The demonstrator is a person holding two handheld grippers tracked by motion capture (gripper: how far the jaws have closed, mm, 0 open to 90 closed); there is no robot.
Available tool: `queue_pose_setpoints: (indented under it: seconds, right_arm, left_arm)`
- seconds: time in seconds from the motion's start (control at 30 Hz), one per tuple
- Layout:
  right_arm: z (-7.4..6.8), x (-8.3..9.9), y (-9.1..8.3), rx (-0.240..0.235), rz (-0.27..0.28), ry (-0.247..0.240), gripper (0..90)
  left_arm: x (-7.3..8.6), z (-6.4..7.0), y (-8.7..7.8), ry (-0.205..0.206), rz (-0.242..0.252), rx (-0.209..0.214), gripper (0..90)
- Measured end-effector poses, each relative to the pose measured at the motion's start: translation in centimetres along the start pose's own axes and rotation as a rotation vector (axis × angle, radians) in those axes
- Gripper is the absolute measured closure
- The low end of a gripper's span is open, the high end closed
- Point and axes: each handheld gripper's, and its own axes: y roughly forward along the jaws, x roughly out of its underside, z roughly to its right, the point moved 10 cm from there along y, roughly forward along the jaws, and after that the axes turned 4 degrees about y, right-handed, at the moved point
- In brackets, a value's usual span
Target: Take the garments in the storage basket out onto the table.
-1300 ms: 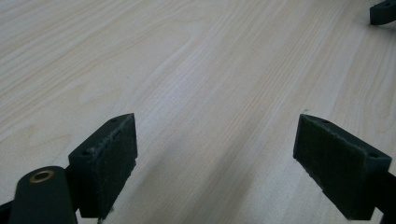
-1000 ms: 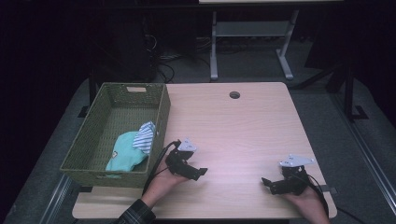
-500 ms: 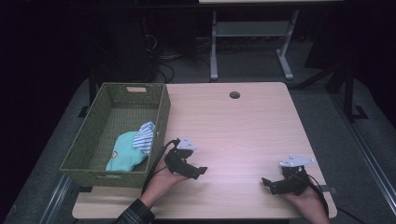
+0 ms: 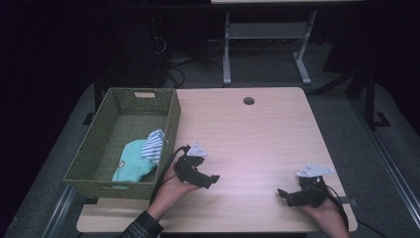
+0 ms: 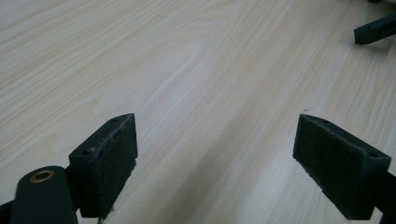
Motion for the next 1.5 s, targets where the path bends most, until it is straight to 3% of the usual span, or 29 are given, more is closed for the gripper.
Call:
queue_pose_setpoints:
  seconds: [0.53,1.5]
  right_arm:
    - [0.0,0.0,0.0,0.0,0.0,-0.001,0.1]
    - [0.0,0.0,0.0,0.001,0.0,0.0,0.1]
  left_arm:
    - [-0.7,-0.1,-0.6,-0.021,0.005,0.021,13.1]
    - [-2.9,0.0,-2.5,0.003,0.016,0.038,13.2]
